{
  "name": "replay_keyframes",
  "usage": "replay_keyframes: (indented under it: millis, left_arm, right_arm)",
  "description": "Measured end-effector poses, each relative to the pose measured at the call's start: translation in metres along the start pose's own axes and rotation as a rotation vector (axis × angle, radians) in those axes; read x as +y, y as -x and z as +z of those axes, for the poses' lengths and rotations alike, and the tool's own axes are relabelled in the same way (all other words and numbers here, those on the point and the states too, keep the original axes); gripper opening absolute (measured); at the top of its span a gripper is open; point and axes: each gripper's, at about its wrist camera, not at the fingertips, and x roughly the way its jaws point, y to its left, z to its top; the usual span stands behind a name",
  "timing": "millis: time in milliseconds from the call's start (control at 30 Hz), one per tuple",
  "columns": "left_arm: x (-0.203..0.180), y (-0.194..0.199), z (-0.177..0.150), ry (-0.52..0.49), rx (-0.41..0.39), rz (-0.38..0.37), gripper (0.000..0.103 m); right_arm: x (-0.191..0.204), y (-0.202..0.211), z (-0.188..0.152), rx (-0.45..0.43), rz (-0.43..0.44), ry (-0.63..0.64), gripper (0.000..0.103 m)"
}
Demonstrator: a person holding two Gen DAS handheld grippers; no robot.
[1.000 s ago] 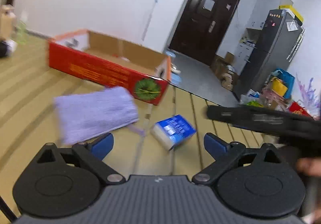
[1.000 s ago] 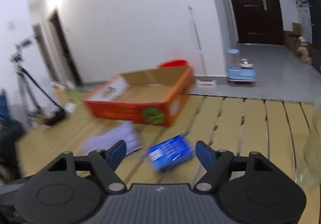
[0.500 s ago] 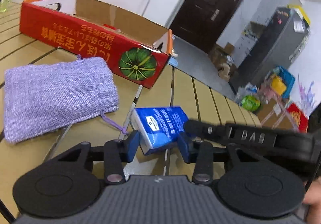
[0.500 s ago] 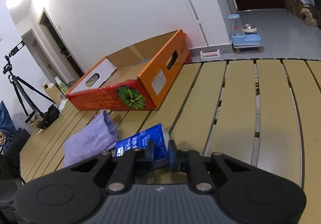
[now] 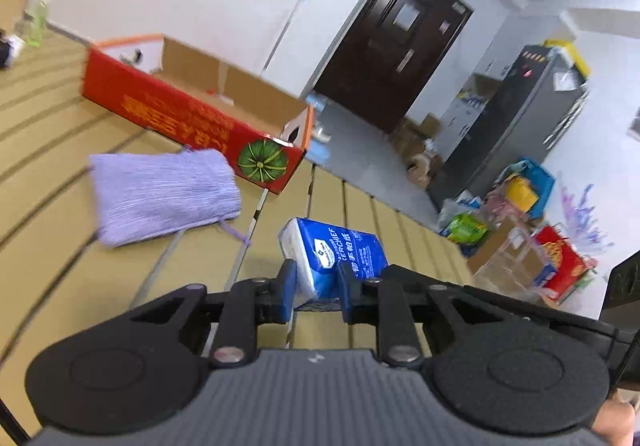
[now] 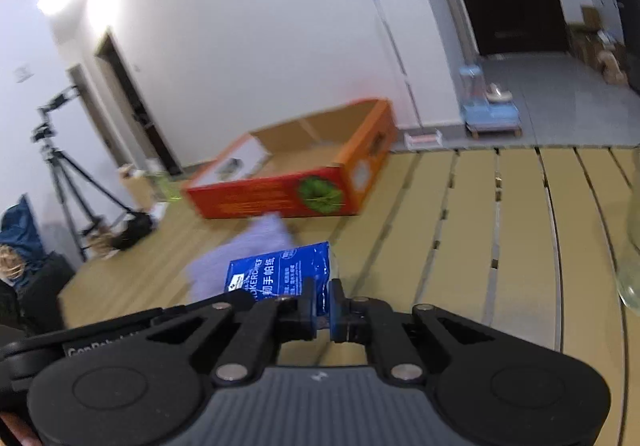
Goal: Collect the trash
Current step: 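Carry the blue tissue pack over the bin and open both grippers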
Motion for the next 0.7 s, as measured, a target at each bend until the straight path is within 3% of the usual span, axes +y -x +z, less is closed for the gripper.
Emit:
replay_keyframes:
  millis: [167, 400, 533, 700]
  left_arm:
    - [0.018, 0.11, -0.059, 0.014, -0.032, 0.019, 0.021]
    - [0.064, 0.212, -0.148, 0.085, -0.01, 0.086, 0.021]
    - [0.091, 0.223, -0.17, 0.125, 0.05, 0.139, 0.021]
    - [0.114, 0.206, -0.187, 0.154, 0.127, 0.184, 0.021]
  right_arm:
    - [0.065, 0.062, -0.074, 0.0, 0.055, 0.04, 0.006]
    - [0.133, 0.098, -0.182, 0.087, 0.096, 0.086, 0.006]
    - [0.146, 0.084, -0.218, 0.189, 0.101, 0.083, 0.006]
    - [0.144, 0.058, -0.238, 0.284, 0.078, 0.074, 0.006]
